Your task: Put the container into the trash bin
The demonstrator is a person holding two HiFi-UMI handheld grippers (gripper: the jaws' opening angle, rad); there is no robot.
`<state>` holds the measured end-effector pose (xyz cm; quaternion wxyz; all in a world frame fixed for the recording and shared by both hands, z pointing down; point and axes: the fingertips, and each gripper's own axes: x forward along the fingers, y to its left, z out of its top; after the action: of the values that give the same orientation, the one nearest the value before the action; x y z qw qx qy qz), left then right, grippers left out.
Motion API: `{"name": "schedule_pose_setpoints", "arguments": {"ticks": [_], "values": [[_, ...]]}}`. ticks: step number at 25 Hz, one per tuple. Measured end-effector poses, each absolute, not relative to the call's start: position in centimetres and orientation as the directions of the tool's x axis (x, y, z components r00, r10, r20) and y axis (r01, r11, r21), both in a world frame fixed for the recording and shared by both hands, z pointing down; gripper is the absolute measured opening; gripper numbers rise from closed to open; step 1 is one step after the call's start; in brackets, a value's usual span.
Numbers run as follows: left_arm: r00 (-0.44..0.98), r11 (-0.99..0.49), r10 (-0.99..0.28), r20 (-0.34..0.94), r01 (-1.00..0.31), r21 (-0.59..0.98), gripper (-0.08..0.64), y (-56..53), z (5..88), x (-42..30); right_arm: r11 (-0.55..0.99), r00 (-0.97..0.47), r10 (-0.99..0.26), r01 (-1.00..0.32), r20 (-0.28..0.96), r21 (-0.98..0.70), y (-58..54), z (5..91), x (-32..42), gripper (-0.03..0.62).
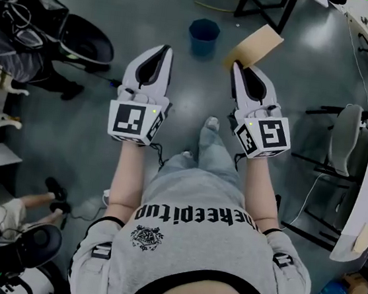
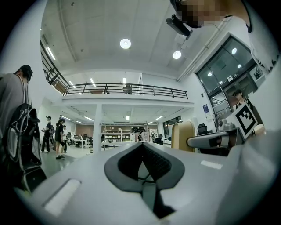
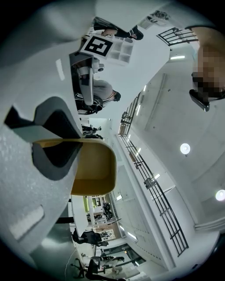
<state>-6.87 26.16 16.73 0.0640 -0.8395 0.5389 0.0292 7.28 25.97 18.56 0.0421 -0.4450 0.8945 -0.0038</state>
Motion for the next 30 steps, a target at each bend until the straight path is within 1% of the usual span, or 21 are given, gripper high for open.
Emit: {"name": "schedule_pose_setpoints", "arguments": {"ticks": [5, 17, 21, 30], "values": [[0.389, -0.381, -0.913, -0.123, -0.921, -0.080, 0.020, 23.6, 16.6, -7.3, 0.638, -0.634, -0.769, -0.769, -0.078, -0.036, 22.8, 18.4, 6.5, 0.021], [0.345, -0.338, -0.930, -0.128, -0.938, -0.076, 0.019, 13.0, 15.9, -5.3, 0.690, -0.686, -0.723, -0.723, -0.084, -0.038, 11.5, 17.6, 8.0, 0.021], [0.316, -0.309, -0.938, -0.139, -0.948, -0.072, 0.020, 10.5, 15.9, -4.7, 0.703, -0.699, -0.710, -0.710, -0.081, -0.034, 8.9, 17.6, 8.9, 0.021], [0.310, -0.297, -0.942, -0.131, -0.948, -0.112, 0.020, 7.2, 15.4, -1.4, 0.734, -0.730, -0.679, -0.677, -0.079, -0.047, 5.2, 18.2, 10.9, 0.021]]}}
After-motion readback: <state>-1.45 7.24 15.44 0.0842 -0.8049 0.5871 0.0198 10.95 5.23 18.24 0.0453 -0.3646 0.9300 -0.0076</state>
